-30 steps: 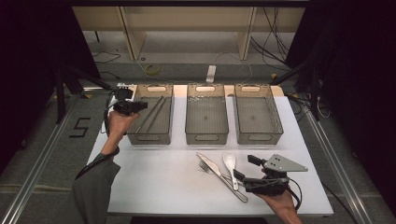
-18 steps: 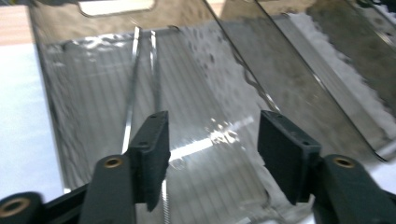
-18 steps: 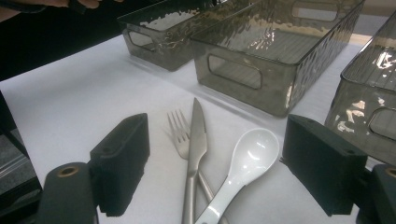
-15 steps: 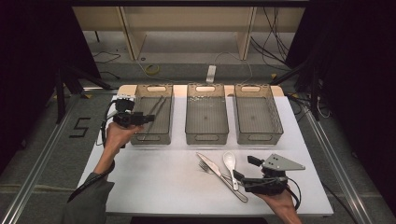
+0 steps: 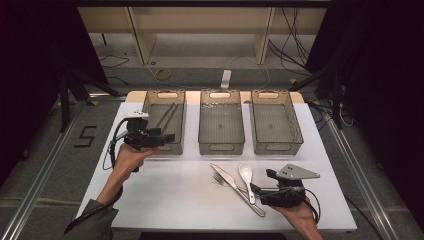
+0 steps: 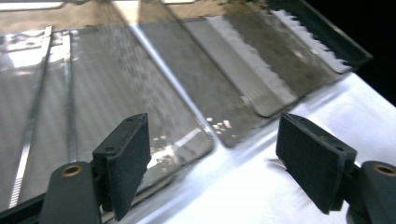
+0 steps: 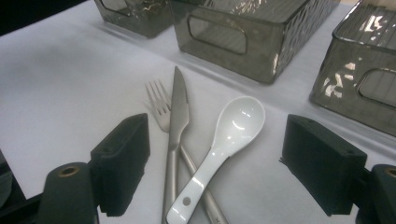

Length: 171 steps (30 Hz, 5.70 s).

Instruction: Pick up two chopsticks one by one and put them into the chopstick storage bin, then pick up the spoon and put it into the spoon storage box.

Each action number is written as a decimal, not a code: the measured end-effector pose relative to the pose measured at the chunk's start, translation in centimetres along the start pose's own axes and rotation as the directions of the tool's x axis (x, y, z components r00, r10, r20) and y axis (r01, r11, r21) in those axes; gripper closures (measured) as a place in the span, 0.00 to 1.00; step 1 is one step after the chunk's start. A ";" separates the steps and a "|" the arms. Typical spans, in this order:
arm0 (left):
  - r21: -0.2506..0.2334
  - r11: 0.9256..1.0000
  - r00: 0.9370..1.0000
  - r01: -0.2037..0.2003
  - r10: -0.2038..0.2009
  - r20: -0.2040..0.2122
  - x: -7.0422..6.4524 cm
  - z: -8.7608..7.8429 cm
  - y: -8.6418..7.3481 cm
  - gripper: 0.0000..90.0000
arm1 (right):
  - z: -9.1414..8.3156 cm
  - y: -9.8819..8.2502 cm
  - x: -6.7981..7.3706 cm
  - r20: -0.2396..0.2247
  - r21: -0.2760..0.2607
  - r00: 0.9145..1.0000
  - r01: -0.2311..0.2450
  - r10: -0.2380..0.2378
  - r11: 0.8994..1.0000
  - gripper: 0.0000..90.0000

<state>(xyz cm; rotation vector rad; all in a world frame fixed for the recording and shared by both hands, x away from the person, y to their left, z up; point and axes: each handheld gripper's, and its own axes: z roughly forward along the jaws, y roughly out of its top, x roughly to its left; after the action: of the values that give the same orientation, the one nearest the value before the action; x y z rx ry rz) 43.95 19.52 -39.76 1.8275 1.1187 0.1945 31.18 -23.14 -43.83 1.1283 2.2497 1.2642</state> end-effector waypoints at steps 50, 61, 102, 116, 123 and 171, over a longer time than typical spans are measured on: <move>-0.121 0.983 0.990 -0.139 0.140 0.005 -3.9 -2.5 -5.4 0.18 | 4.1 0.3 -0.5 0.054 0.284 0.998 -0.037 0.023 0.958 0.29; -0.128 0.982 0.991 -0.135 0.137 0.005 -4.3 -2.9 -5.8 0.18 | 4.7 0.5 -0.5 0.055 0.319 0.998 -0.041 0.025 0.947 0.37; -0.118 0.976 0.983 -0.181 0.184 0.011 -5.2 -2.8 -6.1 0.18 | 6.6 0.6 -0.5 0.100 0.421 0.995 -0.051 0.010 0.905 0.84; -0.127 0.977 0.985 -0.171 0.174 0.015 -5.1 -2.9 -6.1 0.18 | 6.4 0.7 -0.8 0.029 0.415 0.998 -0.070 0.063 0.907 0.95; -0.146 0.976 0.986 -0.163 0.166 0.014 -5.0 -3.0 -6.0 0.18 | 5.5 1.3 -1.3 0.021 0.355 0.998 -0.070 0.067 0.932 0.95; -0.229 0.965 0.990 -0.131 0.141 0.028 -4.8 -3.8 -6.0 0.18 | 11.4 14.0 -3.2 0.003 0.179 0.999 -0.047 0.047 0.983 0.95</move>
<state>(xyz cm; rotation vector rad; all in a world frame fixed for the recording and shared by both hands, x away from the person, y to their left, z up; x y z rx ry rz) 35.51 19.05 -40.89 1.6954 0.9021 0.3470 46.80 -14.96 -38.90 1.2504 2.3898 1.0974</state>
